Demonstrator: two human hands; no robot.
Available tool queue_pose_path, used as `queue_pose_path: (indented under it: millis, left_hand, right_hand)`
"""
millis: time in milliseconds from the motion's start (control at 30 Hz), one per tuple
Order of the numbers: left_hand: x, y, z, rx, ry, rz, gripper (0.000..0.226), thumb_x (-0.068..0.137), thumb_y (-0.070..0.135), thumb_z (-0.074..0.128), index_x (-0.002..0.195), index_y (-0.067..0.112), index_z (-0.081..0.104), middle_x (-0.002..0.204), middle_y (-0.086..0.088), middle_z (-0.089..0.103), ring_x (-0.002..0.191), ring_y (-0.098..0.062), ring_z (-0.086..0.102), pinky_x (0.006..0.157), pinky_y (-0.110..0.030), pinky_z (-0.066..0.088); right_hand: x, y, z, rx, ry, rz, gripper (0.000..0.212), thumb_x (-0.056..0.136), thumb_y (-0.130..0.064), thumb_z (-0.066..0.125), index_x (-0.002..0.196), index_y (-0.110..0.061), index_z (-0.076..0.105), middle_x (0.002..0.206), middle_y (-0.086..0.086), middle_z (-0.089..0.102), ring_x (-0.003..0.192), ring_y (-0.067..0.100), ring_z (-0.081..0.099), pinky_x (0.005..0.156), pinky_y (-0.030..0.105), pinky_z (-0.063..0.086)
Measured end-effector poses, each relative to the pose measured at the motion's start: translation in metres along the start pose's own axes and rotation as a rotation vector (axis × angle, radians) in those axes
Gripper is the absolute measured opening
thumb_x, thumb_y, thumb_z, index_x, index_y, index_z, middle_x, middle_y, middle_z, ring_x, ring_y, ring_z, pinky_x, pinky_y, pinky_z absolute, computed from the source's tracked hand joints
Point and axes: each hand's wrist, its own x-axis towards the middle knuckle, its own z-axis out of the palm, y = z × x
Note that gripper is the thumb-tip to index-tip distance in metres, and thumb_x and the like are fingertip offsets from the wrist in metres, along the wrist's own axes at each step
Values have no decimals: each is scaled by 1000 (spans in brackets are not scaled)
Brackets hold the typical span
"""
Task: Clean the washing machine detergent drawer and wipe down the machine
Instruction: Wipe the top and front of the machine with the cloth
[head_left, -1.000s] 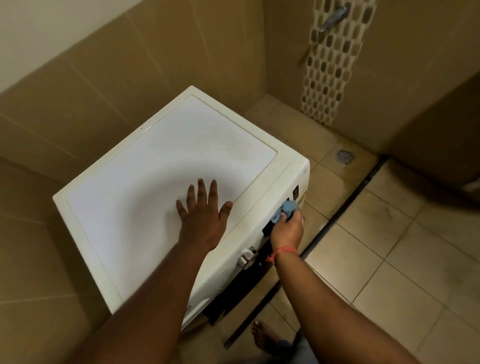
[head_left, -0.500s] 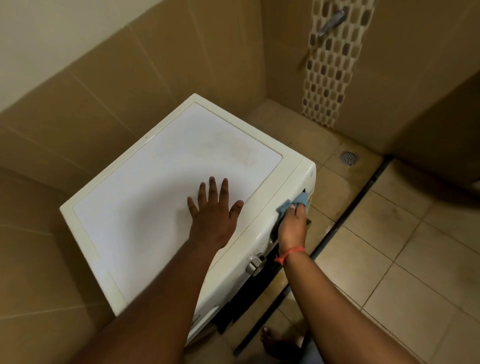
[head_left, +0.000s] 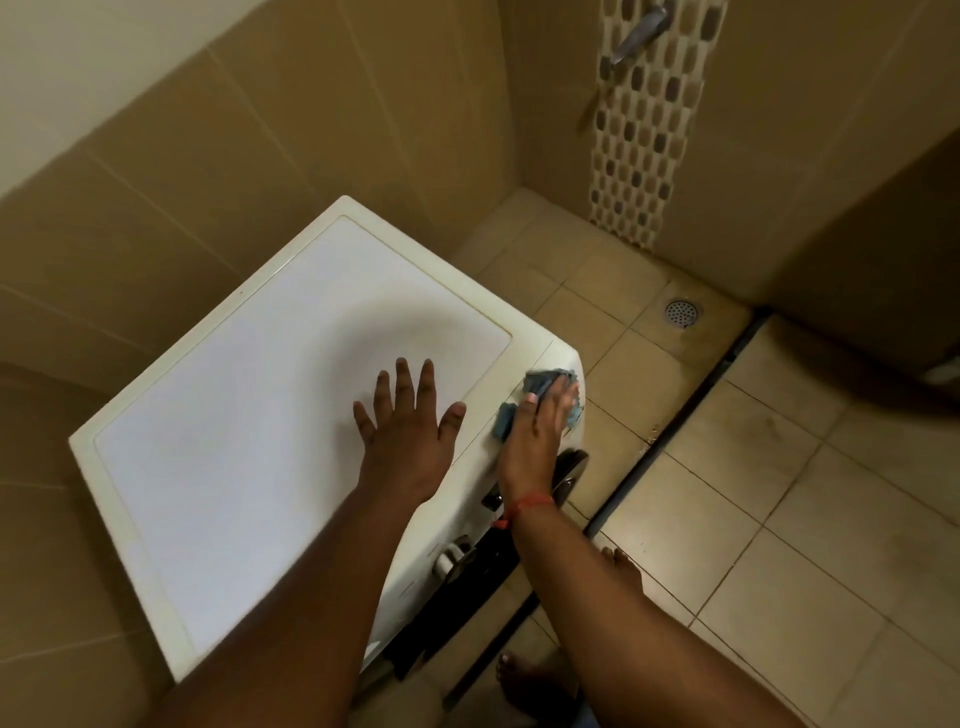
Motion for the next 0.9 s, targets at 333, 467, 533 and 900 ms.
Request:
queue_pose_path:
  millis: [333, 467, 533, 900]
  left_hand:
    - [21, 24, -4, 27, 41, -66, 76, 89, 65, 4, 155, 28, -6, 164, -5, -9, 151, -29, -7, 118, -57, 2]
    - [25, 29, -7, 34, 33, -83, 78, 87, 65, 2, 156, 28, -4, 164, -6, -9, 151, -29, -6, 118, -57, 2]
    - [29, 32, -11, 30, 39, -91, 79, 86, 65, 1, 156, 28, -4, 164, -6, -9, 151, -29, -6, 118, -57, 2]
    - [40, 46, -9, 38, 20, -116, 79, 86, 65, -3, 155, 28, -6, 164, -5, -9, 151, -29, -6, 118, -57, 2]
  right_hand:
    - [35, -30, -8, 98, 23, -2, 49, 90, -70, 30, 135, -71, 11, 163, -8, 8, 150, 17, 9, 119, 39, 17]
    - [63, -31, -19, -45, 42, -189, 47, 99, -45, 29, 141, -33, 46, 151, -4, 33, 136, 9, 31, 112, 31, 28]
    - [89, -14, -27, -3, 44, -97, 43, 98, -44, 31, 119, -21, 61, 121, -1, 55, 115, 13, 49, 109, 37, 36]
    - [127, -10, -70, -106, -373, 50, 34, 106, -36, 33, 87, -28, 60, 75, -13, 58, 68, 0, 53, 64, 11, 42]
